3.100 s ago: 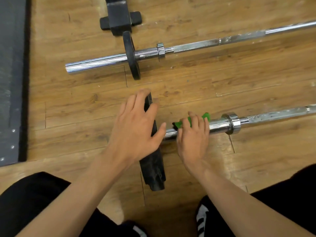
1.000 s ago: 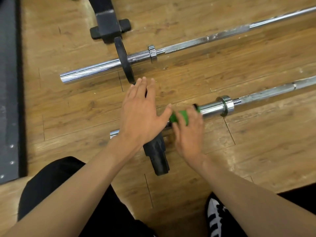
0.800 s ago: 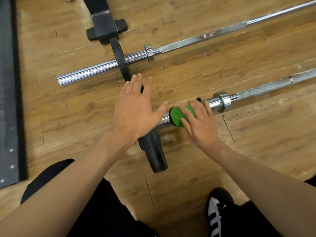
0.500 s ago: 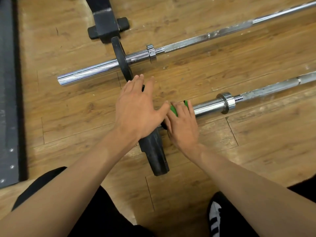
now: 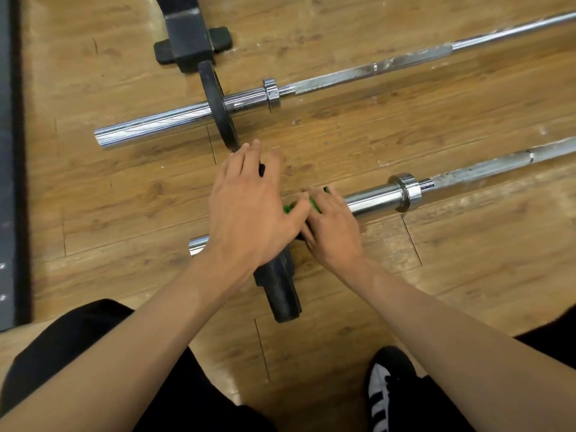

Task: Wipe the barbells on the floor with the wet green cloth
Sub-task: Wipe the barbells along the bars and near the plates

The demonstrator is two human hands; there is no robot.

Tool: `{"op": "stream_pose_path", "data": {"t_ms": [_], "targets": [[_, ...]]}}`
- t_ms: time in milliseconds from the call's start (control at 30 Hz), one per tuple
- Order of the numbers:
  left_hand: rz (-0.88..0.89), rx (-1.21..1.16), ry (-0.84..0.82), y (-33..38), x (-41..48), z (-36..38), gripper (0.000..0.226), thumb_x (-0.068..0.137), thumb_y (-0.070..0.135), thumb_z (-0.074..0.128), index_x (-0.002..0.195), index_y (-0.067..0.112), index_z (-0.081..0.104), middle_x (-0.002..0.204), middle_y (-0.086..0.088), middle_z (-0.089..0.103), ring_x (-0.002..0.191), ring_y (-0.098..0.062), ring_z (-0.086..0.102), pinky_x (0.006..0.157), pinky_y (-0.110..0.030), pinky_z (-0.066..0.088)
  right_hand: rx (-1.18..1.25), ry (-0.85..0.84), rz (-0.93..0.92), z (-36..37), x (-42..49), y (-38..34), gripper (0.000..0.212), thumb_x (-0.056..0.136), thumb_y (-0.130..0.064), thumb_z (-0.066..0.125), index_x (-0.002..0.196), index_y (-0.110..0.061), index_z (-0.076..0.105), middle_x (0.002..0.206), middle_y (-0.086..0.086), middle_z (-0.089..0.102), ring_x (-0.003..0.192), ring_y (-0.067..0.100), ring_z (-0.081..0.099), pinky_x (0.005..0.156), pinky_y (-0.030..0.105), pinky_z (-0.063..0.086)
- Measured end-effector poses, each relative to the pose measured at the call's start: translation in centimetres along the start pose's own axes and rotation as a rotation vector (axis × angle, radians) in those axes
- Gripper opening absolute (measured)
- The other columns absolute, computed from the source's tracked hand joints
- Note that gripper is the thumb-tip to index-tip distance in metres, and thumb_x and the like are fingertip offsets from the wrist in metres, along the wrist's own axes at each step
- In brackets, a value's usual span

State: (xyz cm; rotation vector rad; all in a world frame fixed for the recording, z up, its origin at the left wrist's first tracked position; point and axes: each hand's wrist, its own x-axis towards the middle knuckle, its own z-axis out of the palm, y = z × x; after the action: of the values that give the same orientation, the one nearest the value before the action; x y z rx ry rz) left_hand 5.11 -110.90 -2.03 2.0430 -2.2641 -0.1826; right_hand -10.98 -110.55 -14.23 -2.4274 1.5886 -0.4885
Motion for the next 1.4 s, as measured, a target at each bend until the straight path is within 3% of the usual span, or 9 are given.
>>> {"op": "stream_pose_path", "data": {"t_ms": [100, 233, 367, 500, 600, 800, 1033, 1233, 1400], "targets": [[0.042, 0.079, 0.004, -0.1, -1.5, -0.2, 0.072, 0.094, 0.065, 0.039, 0.138, 0.012, 0.06, 0.14, -0.02, 0.055, 0.129, -0.038, 0.047, 0.1, -0.046, 0.036, -0.095, -0.136, -0.091, -1.9, -0.5, 2.8, 0.046, 0.107, -0.04, 0.039, 0.136, -0.012, 0.06, 0.14, 0.016, 0.064, 0.129, 0.03, 0.062, 0.123, 0.052, 0.029], [0.126, 0.079, 0.037, -0.6, -2.1, -0.7, 0.072, 0.096, 0.069, 0.031, 0.117, 0.012, 0.07, 0.107, -0.009, 0.054, 0.099, -0.027, 0.039, 0.078, -0.037, 0.021, -0.243, -0.076, 0.273, -4.4, -2.2, 7.2, 0.043, 0.108, -0.037, 0.044, 0.142, -0.011, 0.052, 0.158, 0.025, 0.042, 0.147, 0.038, 0.043, 0.128, 0.053, 0.008], [0.087, -0.163, -0.075, -2.2, -0.6, -0.7, 0.075, 0.092, 0.072, 0.027, 0.135, 0.022, 0.064, 0.131, -0.005, 0.047, 0.125, -0.024, 0.037, 0.096, -0.034, 0.026, -0.181, 0.064, 0.381, -2.9, -4.6, 3.0, 0.04, 0.105, -0.018, 0.043, 0.138, 0.001, 0.056, 0.143, 0.029, 0.053, 0.142, 0.045, 0.042, 0.124, 0.058, 0.024], [0.12, -0.271, -0.189, -1.8, -2.4, -0.4, 0.081, 0.096, 0.071, 0.022, 0.154, 0.022, 0.048, 0.168, -0.012, 0.029, 0.159, -0.027, 0.012, 0.129, -0.042, 0.007, -0.111, -0.047, 0.04, -1.9, -6.3, 1.7, 0.04, 0.108, -0.033, 0.05, 0.135, -0.004, 0.056, 0.136, 0.02, 0.058, 0.136, 0.038, 0.049, 0.127, 0.05, 0.023], [0.114, -0.239, -0.209, -1.1, -4.5, -0.5, 0.085, 0.096, 0.071, 0.014, 0.158, 0.02, 0.041, 0.17, -0.016, 0.023, 0.161, -0.029, 0.007, 0.129, -0.04, 0.0, -0.194, -0.151, -0.142, -3.6, -6.7, 5.8, 0.043, 0.108, -0.038, 0.041, 0.135, -0.009, 0.057, 0.143, 0.019, 0.057, 0.137, 0.036, 0.051, 0.128, 0.044, 0.015], [0.188, -0.063, -0.17, 0.8, -7.1, -0.4, 0.073, 0.097, 0.062, 0.033, 0.149, 0.015, 0.053, 0.164, -0.027, 0.032, 0.156, -0.042, 0.022, 0.127, -0.049, 0.01, -0.274, 0.087, 0.431, -2.8, -6.0, 3.3, 0.037, 0.101, -0.031, 0.047, 0.12, -0.006, 0.068, 0.122, 0.022, 0.065, 0.12, 0.038, 0.055, 0.118, 0.057, 0.032], [0.302, -0.006, -0.134, 0.3, -9.9, -0.2, 0.073, 0.099, 0.061, 0.035, 0.158, 0.018, 0.039, 0.166, -0.027, 0.026, 0.159, -0.039, 0.013, 0.129, -0.047, 0.007, -0.131, -0.226, -0.121, -2.5, -8.1, 1.8, 0.045, 0.109, -0.041, 0.038, 0.131, -0.01, 0.063, 0.116, 0.015, 0.065, 0.109, 0.034, 0.062, 0.127, 0.045, 0.025], [0.352, 0.003, -0.141, 2.0, -11.8, 0.3, 0.074, 0.097, 0.06, 0.038, 0.153, 0.013, 0.049, 0.166, -0.029, 0.025, 0.158, -0.044, 0.013, 0.129, -0.054, 0.009, -0.329, 0.005, 0.396, -3.1, -8.8, 3.0, 0.033, 0.105, -0.027, 0.044, 0.114, -0.006, 0.068, 0.105, 0.022, 0.066, 0.104, 0.042, 0.06, 0.12, 0.051, 0.029], [0.399, 0.032, -0.155, 2.4, -12.9, 0.2, 0.076, 0.092, 0.059, 0.04, 0.149, 0.011, 0.053, 0.166, -0.031, 0.022, 0.157, -0.047, 0.014, 0.127, -0.058, 0.015, -0.16, -0.217, -0.05, 0.1, -10.6, -2.6, 0.042, 0.111, -0.036, 0.037, 0.135, -0.014, 0.064, 0.117, 0.012, 0.068, 0.116, 0.028, 0.061, 0.129, 0.039, 0.015]]}}
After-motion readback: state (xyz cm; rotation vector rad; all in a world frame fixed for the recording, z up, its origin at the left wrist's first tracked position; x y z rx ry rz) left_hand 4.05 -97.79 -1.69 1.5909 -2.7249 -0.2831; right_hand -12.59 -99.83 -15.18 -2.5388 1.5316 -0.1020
